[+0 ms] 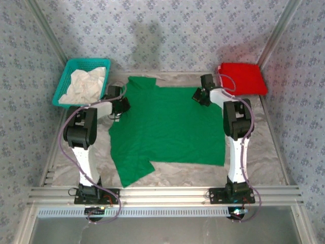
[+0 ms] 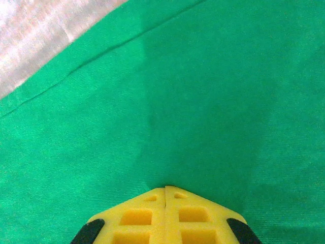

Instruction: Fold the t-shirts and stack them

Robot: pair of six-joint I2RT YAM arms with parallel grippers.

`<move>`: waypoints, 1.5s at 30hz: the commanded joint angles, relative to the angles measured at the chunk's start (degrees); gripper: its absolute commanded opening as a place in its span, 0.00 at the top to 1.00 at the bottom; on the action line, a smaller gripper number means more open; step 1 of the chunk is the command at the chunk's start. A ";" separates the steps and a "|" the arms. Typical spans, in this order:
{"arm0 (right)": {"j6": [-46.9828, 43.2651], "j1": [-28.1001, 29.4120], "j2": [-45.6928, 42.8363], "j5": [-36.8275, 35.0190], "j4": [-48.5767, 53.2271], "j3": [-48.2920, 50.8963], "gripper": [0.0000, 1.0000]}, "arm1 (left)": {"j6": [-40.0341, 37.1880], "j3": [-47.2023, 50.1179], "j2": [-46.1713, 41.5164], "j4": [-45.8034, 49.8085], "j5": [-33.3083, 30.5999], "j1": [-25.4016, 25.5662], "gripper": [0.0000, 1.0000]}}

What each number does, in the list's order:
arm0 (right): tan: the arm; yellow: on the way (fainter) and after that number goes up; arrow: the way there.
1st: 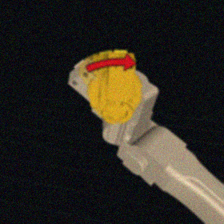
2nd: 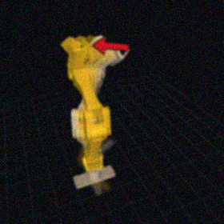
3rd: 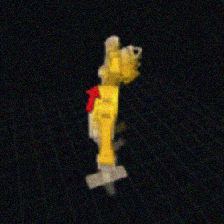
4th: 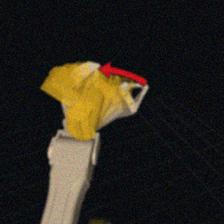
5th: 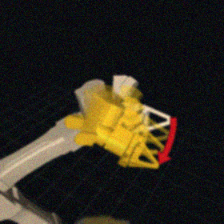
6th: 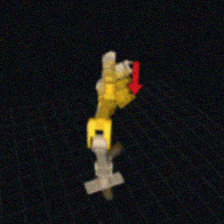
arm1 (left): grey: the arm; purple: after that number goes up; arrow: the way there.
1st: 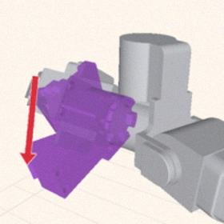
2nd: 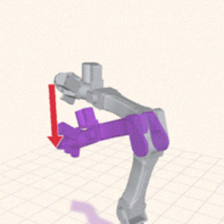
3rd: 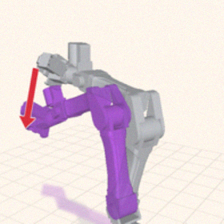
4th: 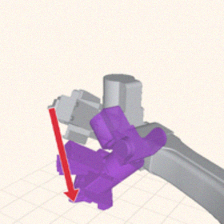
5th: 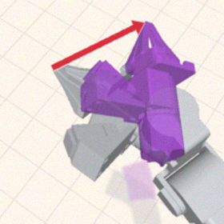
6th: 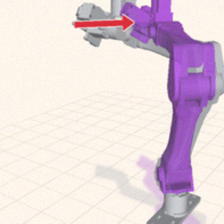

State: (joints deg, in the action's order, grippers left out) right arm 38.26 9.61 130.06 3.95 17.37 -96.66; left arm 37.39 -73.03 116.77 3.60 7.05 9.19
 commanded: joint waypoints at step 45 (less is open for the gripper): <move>-11.62 6.92 -54.11 -9.99 -5.30 60.10 0.58 | 31.15 44.61 -64.92 46.56 -6.75 30.93 0.34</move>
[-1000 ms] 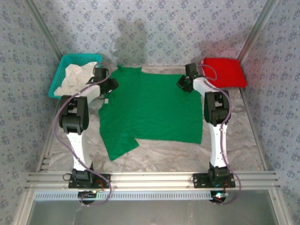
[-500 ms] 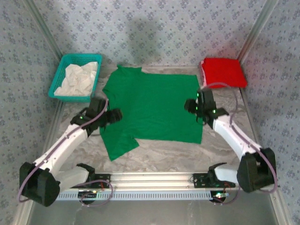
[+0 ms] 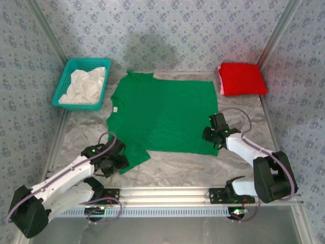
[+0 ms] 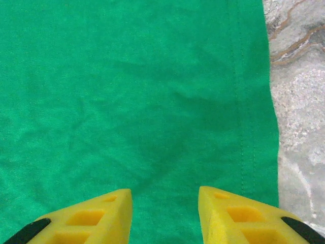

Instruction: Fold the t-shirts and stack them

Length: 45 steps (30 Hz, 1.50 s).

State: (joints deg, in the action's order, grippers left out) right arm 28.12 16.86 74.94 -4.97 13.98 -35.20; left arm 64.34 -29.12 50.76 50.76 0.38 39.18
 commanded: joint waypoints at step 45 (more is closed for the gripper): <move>5.13 -16.47 -1.94 17.63 18.50 1.49 0.54 | -0.57 3.59 2.09 -10.91 -4.24 -2.49 1.00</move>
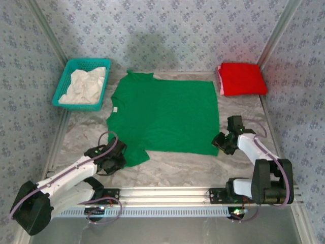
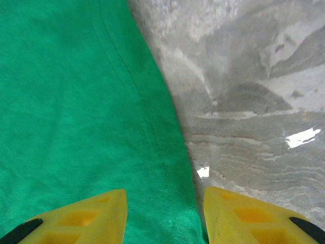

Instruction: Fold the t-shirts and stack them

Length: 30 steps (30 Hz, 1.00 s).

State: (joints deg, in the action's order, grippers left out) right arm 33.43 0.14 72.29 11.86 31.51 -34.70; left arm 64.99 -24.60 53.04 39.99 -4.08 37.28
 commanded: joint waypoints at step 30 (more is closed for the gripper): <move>7.64 6.92 -2.20 -0.54 5.87 2.53 0.63 | -2.72 -0.01 0.89 -4.37 1.57 -2.23 1.00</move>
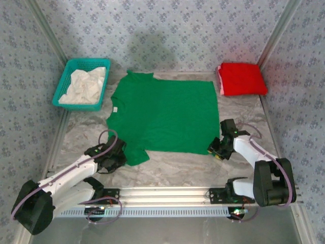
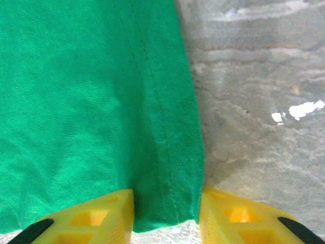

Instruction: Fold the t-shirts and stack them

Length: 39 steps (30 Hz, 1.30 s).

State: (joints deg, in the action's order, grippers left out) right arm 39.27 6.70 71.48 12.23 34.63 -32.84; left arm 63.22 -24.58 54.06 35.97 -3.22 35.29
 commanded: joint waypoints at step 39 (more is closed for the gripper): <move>-2.58 -1.75 -8.50 -7.44 15.77 -15.31 1.00 | -22.64 -26.73 -8.62 9.51 -12.52 0.92 1.00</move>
State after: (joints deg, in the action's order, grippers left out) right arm 38.92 5.58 59.00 6.37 53.17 -45.65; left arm 47.59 -47.81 40.64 51.46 -15.68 39.03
